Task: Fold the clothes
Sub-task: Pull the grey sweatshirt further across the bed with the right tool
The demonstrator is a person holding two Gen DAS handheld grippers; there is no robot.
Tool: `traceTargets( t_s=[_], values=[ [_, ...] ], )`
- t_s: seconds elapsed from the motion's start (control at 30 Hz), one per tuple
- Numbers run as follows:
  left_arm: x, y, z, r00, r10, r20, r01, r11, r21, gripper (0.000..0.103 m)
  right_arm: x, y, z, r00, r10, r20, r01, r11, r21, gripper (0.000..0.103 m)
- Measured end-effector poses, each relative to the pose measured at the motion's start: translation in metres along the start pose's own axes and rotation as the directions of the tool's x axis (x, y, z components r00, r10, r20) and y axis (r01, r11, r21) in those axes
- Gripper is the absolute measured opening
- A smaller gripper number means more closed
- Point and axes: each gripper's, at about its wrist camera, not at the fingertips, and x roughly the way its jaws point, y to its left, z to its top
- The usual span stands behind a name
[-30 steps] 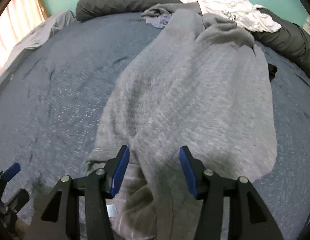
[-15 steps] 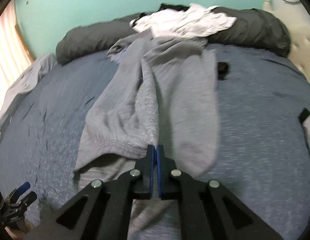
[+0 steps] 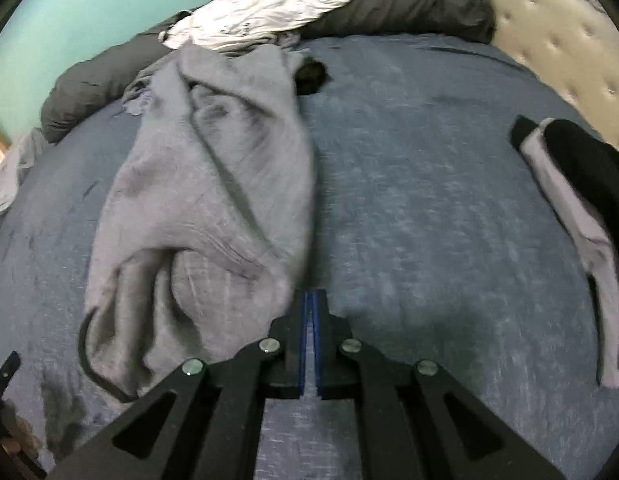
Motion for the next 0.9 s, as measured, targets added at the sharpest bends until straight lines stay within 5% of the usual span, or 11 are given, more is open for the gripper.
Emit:
traceTargets(
  t_s=[0.1,0.33,0.67,0.9],
  values=[
    [0.0,-0.001,0.0,1.0,-0.001,-0.002,0.001,1.0,0.003,0.103,-0.018,0.008,-0.009,0.999,0.033,0.042,-0.033,0.999,-0.016,0.019],
    [-0.002,-0.002,-0.001,1.0,-0.004,-0.003,0.004,1.0,0.005,0.103,-0.018,0.064,-0.039,0.987,0.159,-0.017,-0.16,0.979,-0.126,0.034],
    [-0.001,0.002,0.0,1.0,-0.007,-0.009,0.007,1.0,-0.012,0.103,0.013,0.099,-0.005,0.993,0.115,0.006,-0.111,0.969,-0.223,0.044],
    [0.002,0.007,0.001,1.0,0.005,-0.021,-0.006,1.0,-0.028,0.103,0.038,0.147,0.011,0.999,0.038,-0.018,-0.042,0.9,-0.434,0.051]
  ],
)
